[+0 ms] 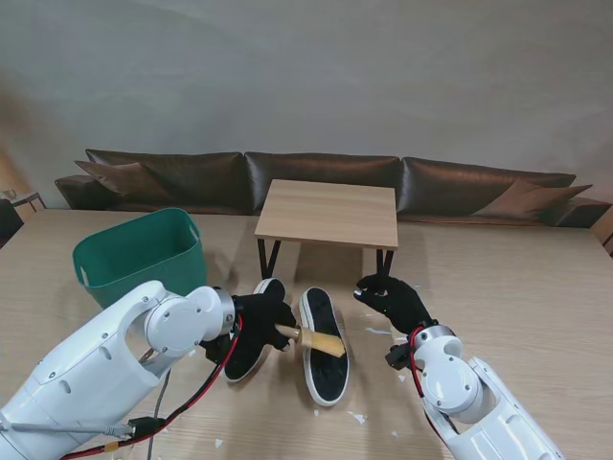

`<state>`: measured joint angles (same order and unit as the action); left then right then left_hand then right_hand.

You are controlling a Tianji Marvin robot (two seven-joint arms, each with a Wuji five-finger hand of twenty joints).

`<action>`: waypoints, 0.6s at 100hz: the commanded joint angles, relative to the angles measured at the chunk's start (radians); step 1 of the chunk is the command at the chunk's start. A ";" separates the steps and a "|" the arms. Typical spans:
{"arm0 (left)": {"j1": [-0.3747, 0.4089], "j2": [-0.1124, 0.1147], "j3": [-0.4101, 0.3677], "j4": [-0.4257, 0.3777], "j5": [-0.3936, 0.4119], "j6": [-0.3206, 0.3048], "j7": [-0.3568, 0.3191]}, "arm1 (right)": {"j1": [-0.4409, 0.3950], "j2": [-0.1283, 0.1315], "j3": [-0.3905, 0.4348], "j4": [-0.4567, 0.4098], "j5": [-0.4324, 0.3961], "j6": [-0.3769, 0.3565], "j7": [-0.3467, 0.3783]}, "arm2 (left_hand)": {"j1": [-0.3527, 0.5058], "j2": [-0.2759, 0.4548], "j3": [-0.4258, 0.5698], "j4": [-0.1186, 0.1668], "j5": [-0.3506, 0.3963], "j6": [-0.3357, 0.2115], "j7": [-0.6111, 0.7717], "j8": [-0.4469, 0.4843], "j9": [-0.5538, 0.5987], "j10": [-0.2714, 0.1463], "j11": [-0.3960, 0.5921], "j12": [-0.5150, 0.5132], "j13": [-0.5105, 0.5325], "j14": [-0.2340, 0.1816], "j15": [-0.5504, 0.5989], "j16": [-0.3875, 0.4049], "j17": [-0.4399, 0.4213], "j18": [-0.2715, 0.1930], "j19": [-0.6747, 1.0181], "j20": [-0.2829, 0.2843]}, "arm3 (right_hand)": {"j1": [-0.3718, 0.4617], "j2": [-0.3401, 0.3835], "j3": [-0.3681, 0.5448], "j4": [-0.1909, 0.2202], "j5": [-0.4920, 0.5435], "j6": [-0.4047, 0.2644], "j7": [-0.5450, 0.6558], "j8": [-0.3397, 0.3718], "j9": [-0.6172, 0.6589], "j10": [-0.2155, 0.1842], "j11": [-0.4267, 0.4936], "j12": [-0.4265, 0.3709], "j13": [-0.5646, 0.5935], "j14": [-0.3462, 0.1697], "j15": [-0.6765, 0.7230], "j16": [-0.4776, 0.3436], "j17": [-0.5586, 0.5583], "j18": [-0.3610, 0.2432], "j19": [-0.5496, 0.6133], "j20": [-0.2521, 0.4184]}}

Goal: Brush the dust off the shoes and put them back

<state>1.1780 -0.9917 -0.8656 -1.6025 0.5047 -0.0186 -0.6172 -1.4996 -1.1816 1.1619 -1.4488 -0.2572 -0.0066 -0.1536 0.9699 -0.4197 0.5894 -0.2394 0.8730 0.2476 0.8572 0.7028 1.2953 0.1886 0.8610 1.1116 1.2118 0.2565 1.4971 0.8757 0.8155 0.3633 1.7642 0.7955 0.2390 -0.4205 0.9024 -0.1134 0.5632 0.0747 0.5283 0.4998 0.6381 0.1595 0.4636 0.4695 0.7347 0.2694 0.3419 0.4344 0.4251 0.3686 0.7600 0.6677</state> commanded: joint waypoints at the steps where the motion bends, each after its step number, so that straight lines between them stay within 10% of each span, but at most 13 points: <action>1: 0.008 0.003 -0.006 -0.021 -0.007 0.009 -0.027 | -0.003 -0.003 -0.003 0.000 0.000 0.002 0.016 | 0.071 0.061 0.001 0.030 -0.001 0.004 0.006 -0.001 0.061 0.024 0.008 0.013 0.055 0.032 0.043 -0.004 -0.006 -0.025 0.062 0.002 | 0.001 0.023 0.013 0.026 0.004 0.004 0.009 -0.015 0.008 0.013 0.010 -0.011 0.019 0.003 0.006 0.009 -0.128 0.000 0.021 0.008; 60: 0.039 -0.013 -0.101 -0.033 0.024 -0.037 0.046 | 0.000 -0.004 -0.009 0.006 0.002 0.000 0.010 | 0.076 0.058 -0.001 0.032 0.000 0.006 0.004 -0.003 0.062 0.031 0.008 0.016 0.054 0.032 0.042 -0.004 -0.007 -0.026 0.061 0.003 | 0.000 0.023 0.015 0.026 0.002 0.003 0.009 -0.015 0.009 0.014 0.011 -0.011 0.018 0.002 0.005 0.009 -0.128 -0.001 0.021 0.009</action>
<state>1.2264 -0.9971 -0.9547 -1.6434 0.5318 -0.0536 -0.5658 -1.4971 -1.1821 1.1564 -1.4430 -0.2557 -0.0058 -0.1550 0.9792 -0.4197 0.5804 -0.2394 0.8725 0.2491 0.8567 0.7028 1.2953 0.1886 0.8579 1.1118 1.2118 0.2565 1.4971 0.8757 0.8154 0.3633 1.7642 0.7955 0.2390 -0.4205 0.9024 -0.1134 0.5632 0.0748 0.5283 0.4998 0.6381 0.1597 0.4636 0.4695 0.7347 0.2696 0.3419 0.4344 0.4251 0.3686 0.7600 0.6677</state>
